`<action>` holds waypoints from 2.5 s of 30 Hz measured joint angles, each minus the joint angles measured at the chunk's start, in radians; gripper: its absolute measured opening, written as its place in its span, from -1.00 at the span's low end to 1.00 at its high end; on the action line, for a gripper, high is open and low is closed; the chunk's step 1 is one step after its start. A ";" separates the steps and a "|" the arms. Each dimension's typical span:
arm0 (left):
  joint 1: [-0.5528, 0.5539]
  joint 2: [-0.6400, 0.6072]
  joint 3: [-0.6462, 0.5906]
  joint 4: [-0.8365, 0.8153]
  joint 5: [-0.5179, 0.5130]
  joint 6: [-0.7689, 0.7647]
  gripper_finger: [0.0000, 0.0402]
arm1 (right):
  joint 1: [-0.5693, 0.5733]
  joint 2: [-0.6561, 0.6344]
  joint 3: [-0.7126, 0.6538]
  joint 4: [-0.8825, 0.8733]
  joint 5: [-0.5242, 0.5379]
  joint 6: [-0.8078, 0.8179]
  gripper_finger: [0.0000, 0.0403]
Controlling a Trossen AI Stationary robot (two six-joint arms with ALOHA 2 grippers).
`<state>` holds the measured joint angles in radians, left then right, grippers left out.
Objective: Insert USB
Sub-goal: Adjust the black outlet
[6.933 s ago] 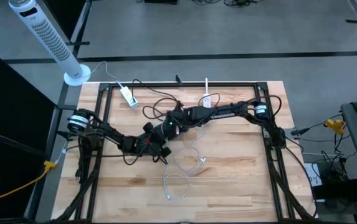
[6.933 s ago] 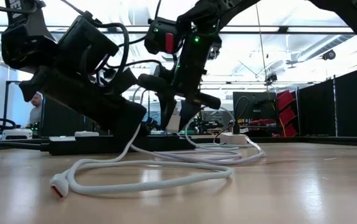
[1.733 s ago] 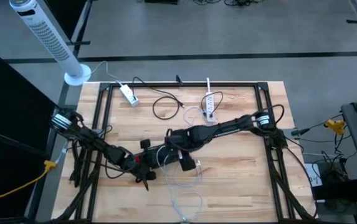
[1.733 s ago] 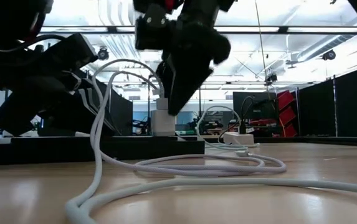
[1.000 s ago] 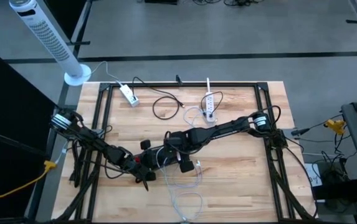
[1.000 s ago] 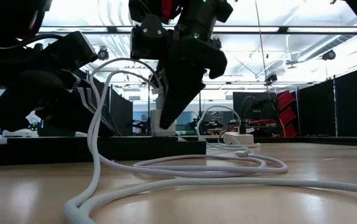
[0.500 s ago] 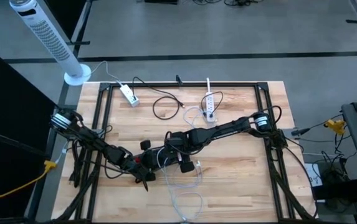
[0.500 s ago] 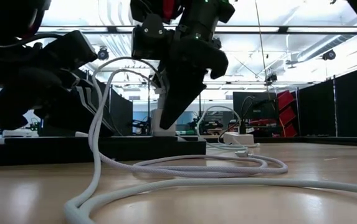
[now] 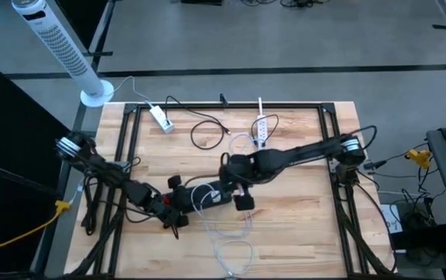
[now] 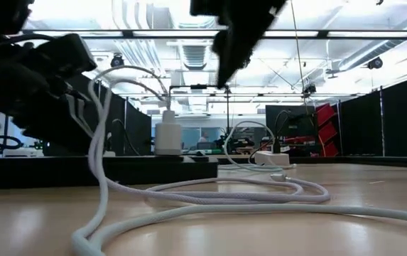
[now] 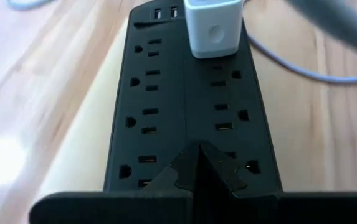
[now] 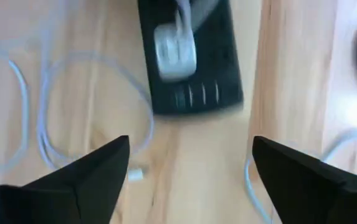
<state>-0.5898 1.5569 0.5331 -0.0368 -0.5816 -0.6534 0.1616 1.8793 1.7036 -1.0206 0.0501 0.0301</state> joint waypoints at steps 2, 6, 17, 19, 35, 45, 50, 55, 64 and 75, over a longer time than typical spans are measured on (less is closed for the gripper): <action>-0.031 -0.003 0.000 -0.020 -0.001 -0.076 -1.00 | 0.011 -0.063 -0.008 0.007 0.045 0.007 0.64; -0.107 -0.009 0.001 -0.054 -0.010 -0.213 -1.00 | 0.024 -0.121 -0.085 0.014 0.075 0.027 0.59; -0.330 -0.061 0.003 -0.244 -0.045 -0.545 -1.00 | 0.060 -0.159 -0.486 0.352 0.066 0.094 0.32; -0.370 -0.082 0.003 -0.276 -0.037 -0.624 -1.00 | 0.062 -0.168 -0.537 0.425 0.054 0.120 0.28; -0.523 -0.328 -0.010 -0.442 0.249 -0.946 -1.00 | 0.122 -0.165 -0.706 0.580 0.019 0.198 0.05; -0.515 -0.386 -0.008 -0.529 0.297 -0.994 -1.00 | 0.142 -0.244 -0.696 0.573 0.022 0.196 0.01; -0.511 -0.422 -0.008 -0.639 0.261 -1.003 -1.00 | 0.133 -0.339 -0.696 0.571 0.085 0.172 0.00; -0.507 -0.441 -0.006 -0.675 0.354 -1.065 -1.00 | 0.127 -0.404 -0.696 0.575 0.135 0.153 -0.01; -0.511 -0.422 -0.006 -0.868 0.601 -1.194 -1.00 | 0.120 -0.411 -0.696 0.593 0.136 0.155 -0.01; -0.506 -0.405 0.109 -0.916 0.363 -1.182 -1.00 | 0.121 -0.405 -0.696 0.595 0.135 0.194 0.00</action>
<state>-1.0956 1.1522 0.6420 -0.9524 -0.2187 -1.8355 0.2822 1.4746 1.0077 -0.4253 0.1856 0.2245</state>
